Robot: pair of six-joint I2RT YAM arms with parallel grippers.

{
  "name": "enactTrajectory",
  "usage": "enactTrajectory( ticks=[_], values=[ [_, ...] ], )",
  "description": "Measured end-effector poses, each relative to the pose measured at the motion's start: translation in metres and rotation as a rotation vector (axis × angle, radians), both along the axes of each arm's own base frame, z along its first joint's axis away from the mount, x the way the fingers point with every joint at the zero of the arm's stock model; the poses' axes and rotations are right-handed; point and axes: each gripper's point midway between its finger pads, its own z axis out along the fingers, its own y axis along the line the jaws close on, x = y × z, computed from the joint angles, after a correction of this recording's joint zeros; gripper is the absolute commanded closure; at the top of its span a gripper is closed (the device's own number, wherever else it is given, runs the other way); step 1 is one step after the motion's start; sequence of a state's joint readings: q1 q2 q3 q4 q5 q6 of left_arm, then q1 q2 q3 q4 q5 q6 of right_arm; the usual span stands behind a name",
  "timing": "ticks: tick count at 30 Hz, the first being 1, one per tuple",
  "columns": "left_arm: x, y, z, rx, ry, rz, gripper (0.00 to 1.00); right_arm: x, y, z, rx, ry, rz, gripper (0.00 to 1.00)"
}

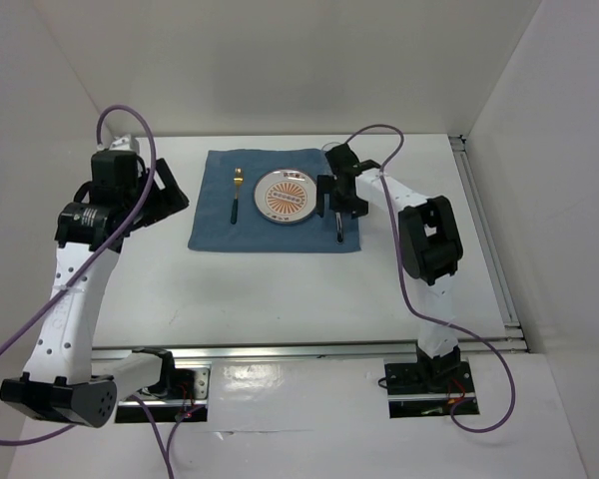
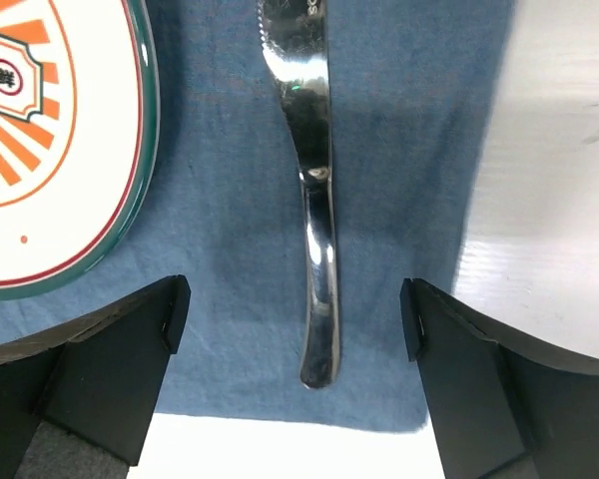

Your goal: Set the dinner table for one person

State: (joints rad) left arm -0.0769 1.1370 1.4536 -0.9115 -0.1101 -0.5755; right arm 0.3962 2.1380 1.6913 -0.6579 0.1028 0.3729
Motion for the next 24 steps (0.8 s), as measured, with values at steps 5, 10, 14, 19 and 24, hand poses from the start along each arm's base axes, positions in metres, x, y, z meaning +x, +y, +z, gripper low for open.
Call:
enactTrajectory(
  ticks=[5,10,14,19,24],
  values=[
    [0.002,-0.003,-0.028,-0.003,0.069,-0.012,0.13,-0.008,-0.014,0.04,-0.037,-0.073,-0.024,0.0],
    [0.007,-0.01,-0.053,-0.024,0.142,-0.039,0.13,-0.039,-0.065,0.128,0.009,-0.238,-0.144,0.0],
    [0.012,-0.014,-0.056,-0.038,0.149,-0.056,0.13,-0.067,-0.141,0.172,0.022,-0.353,-0.344,0.0],
    [0.021,-0.015,-0.051,-0.039,0.14,-0.059,0.13,-0.097,-0.189,0.168,0.008,-0.356,-0.485,0.0],
    [0.023,-0.016,-0.047,-0.041,0.13,-0.063,0.13,-0.109,-0.194,0.159,-0.002,-0.323,-0.498,0.0]
  ],
)
